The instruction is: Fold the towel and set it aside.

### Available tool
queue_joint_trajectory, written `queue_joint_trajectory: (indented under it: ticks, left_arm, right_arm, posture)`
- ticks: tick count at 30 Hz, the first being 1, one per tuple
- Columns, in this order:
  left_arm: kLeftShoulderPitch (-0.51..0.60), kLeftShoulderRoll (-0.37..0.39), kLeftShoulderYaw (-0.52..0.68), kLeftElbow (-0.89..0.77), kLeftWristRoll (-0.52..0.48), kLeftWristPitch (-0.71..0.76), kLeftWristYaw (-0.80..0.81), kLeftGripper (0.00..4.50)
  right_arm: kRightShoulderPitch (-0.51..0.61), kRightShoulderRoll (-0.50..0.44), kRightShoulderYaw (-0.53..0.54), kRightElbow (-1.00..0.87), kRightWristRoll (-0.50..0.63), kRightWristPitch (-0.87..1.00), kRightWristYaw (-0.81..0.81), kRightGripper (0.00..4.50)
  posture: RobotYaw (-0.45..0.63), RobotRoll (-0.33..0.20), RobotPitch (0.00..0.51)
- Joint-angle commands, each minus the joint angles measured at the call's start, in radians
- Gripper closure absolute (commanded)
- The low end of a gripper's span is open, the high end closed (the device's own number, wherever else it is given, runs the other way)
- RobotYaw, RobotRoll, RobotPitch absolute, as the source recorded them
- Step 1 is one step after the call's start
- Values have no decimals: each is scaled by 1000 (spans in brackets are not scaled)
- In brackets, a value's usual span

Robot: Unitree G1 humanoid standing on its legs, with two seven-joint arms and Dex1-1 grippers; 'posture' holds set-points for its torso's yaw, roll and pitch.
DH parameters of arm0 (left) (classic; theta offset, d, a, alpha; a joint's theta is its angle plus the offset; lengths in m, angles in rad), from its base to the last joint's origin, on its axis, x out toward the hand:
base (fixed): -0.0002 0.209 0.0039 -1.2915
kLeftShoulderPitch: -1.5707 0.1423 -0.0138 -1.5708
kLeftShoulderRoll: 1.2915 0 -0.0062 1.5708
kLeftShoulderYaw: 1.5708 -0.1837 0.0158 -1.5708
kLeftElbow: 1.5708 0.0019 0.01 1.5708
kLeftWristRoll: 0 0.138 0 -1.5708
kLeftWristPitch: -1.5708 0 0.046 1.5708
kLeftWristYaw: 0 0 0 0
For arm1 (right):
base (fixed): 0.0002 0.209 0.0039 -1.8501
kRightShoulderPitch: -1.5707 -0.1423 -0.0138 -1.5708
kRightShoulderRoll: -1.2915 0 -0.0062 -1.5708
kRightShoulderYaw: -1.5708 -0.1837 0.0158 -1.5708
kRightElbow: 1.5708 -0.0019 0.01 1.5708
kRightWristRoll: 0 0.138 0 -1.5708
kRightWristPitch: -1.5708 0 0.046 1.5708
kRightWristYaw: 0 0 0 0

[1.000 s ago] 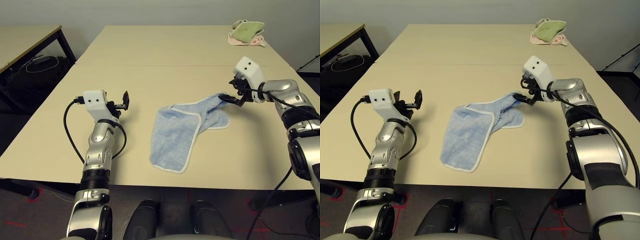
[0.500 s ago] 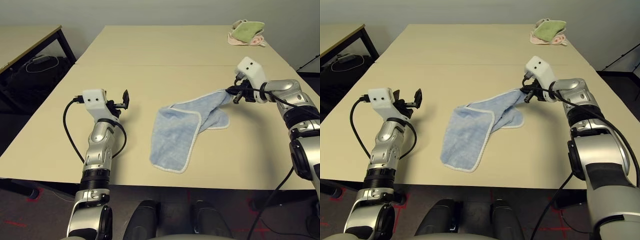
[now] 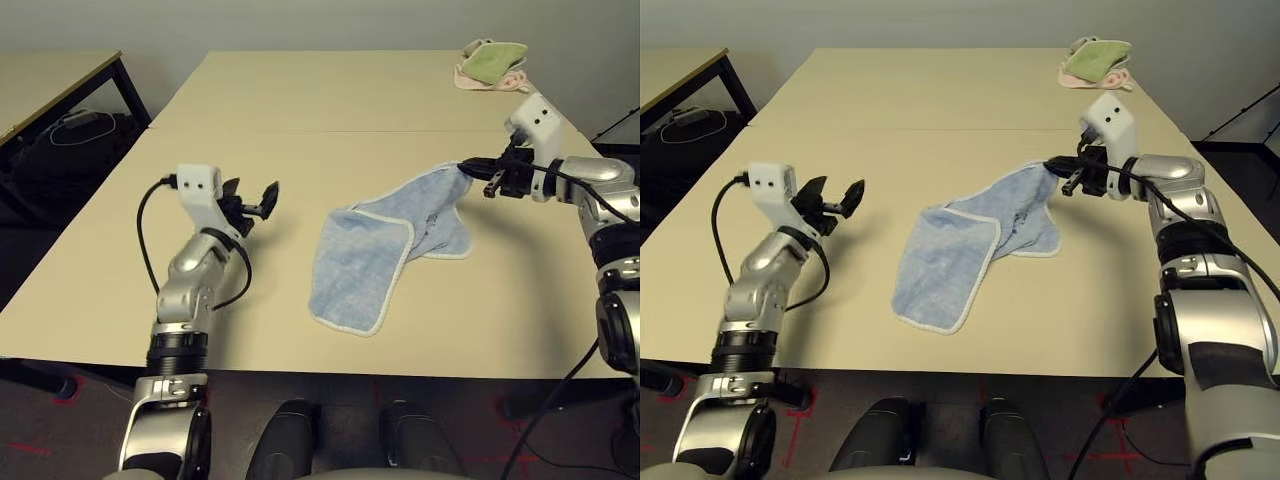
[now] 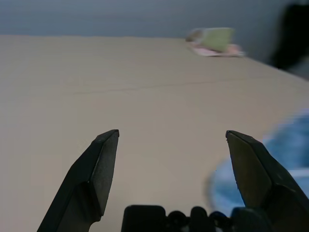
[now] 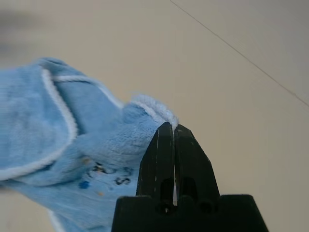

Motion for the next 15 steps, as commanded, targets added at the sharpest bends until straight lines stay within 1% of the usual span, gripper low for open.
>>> queue_joint_trajectory:
  ticks: [1, 4, 7, 10, 12, 15]
  left_arm:
    - [-81, 46, -91, -87, -21, 142, -69, 0]
    - [-156, 29, -131, -113, -44, 216, -77, 0]
    - [-188, 11, -162, -103, -16, 219, -72, 0]
    - [-176, 10, -174, -73, 18, 218, -54, 0]
    - [-146, 16, -176, -59, 38, 217, -43, 0]
    - [-111, 24, -178, -54, 57, 222, -33, 0]
  right_arm:
    - [35, 5, -17, -95, 37, 42, -3, 4485]
    - [58, 18, -26, -162, 73, 70, -9, 4485]
    - [34, 39, -48, -199, 107, 66, -42, 4485]
    - [-25, 73, -83, -202, 139, 29, -95, 4485]
    - [-89, 107, -114, -196, 165, -6, -136, 4485]
    - [-146, 141, -143, -182, 191, -49, -165, 4485]
  posture:
    - [83, 0, 39]
    - [74, 0, 39]
    - [66, 0, 38]
    - [61, 0, 38]
    - [62, 0, 39]
    - [69, 0, 41]
